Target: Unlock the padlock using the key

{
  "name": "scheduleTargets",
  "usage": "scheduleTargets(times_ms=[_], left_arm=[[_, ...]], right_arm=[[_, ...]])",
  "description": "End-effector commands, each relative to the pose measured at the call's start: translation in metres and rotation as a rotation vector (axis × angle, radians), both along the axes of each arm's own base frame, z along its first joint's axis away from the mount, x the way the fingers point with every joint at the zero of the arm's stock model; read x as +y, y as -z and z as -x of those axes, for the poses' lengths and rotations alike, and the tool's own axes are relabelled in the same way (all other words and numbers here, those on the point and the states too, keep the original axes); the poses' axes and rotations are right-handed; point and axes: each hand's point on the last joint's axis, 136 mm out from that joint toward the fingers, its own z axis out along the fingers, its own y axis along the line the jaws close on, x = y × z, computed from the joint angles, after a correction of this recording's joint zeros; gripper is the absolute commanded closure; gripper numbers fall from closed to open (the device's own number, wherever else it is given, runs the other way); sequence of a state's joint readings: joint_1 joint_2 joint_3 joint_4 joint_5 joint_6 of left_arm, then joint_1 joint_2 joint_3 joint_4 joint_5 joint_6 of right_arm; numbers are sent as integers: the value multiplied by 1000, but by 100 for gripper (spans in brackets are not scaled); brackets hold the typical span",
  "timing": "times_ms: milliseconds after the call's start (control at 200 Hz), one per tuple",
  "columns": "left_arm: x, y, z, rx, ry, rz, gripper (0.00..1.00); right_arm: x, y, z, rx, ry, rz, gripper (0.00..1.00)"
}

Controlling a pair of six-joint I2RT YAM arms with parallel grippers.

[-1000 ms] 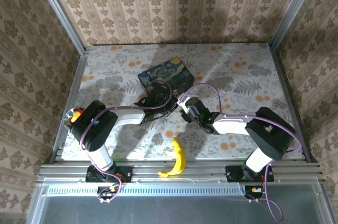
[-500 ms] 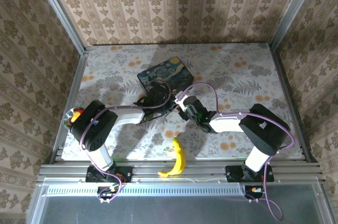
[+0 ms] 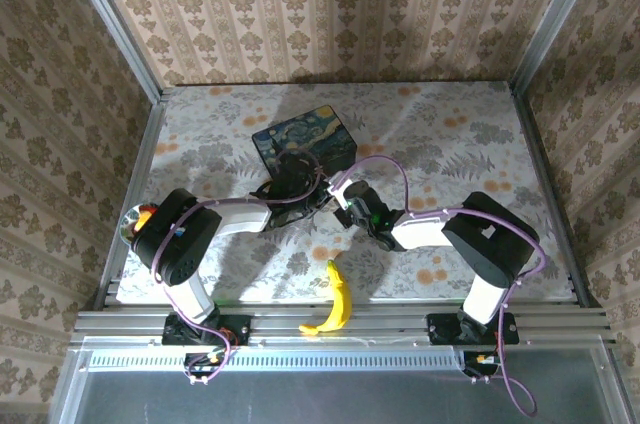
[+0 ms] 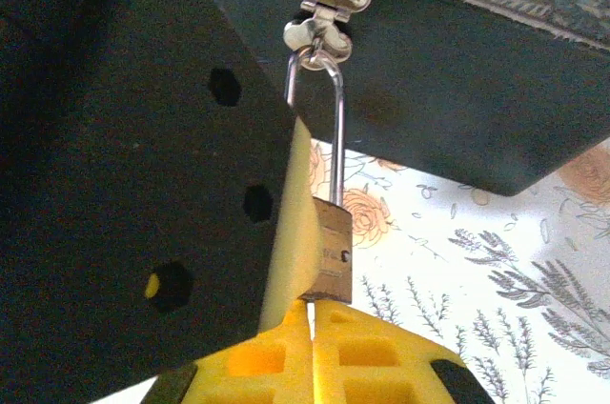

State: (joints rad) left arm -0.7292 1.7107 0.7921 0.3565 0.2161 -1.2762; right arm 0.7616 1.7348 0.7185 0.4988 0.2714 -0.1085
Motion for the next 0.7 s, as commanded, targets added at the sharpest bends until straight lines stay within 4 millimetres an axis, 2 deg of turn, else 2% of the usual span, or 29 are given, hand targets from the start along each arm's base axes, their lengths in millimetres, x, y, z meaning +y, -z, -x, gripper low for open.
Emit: scheduleTargets(times_ms=[0, 290, 495, 695], left_arm=[[-21, -3, 36, 89, 132, 24, 100], [-21, -2, 36, 90, 137, 25, 100], [-20, 2, 37, 97, 131, 26, 100], [-18, 2, 36, 98, 126, 27, 100]], right_arm=[[-11, 11, -9, 37, 13, 78, 100], [-22, -2, -21, 368, 99, -290, 100], [-27, -20, -30, 453, 98, -469, 100], [-28, -26, -34, 553, 63, -609, 100]])
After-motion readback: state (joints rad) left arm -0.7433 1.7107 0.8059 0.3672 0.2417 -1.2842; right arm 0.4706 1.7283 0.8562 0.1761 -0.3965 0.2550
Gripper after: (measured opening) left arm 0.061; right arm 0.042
